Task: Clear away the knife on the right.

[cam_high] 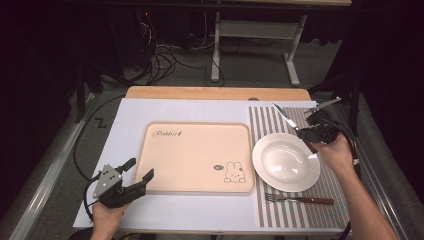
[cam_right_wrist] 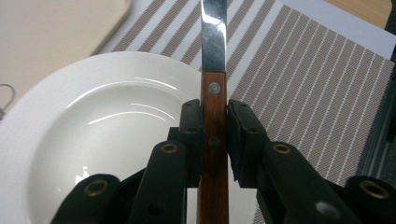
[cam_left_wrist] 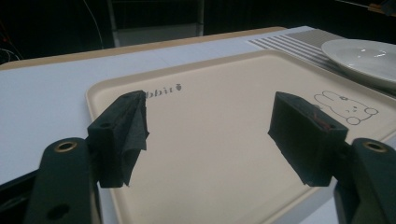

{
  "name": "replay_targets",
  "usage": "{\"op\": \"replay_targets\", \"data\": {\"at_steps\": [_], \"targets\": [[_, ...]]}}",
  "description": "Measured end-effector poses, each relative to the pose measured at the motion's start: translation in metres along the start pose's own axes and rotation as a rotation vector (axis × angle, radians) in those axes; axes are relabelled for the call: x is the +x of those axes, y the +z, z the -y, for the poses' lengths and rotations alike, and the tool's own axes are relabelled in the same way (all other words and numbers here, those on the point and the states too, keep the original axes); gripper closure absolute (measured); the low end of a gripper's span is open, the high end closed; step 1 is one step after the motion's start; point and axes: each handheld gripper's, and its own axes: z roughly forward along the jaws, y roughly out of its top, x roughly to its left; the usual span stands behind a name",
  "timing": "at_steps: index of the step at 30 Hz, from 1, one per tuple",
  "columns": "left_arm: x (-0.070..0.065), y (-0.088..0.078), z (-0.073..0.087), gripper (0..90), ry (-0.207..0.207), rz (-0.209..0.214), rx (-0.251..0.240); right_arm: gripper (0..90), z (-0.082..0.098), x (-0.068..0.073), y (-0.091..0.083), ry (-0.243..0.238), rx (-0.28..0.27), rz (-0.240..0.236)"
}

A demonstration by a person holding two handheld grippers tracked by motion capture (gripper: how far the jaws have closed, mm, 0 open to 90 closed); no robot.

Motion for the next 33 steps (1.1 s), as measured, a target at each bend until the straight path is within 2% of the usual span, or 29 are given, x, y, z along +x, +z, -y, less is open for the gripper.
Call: {"op": "replay_targets", "data": {"at_steps": [8, 22, 33], "targets": [[0.0, 0.0, 0.0, 28.4, 0.004, -0.001, 0.0, 79.2, 0.005, 0.021, -0.005, -0.018, -0.027, -0.051], [0.001, 0.001, 0.0, 28.5, 0.001, -0.008, 0.005, 79.1, 0.009, 0.054, -0.009, -0.053, -0.034, -0.114], [0.002, 0.001, 0.001, 28.5, -0.011, -0.008, 0.006, 79.2, 0.013, 0.072, 0.008, -0.055, -0.018, -0.161]]}}
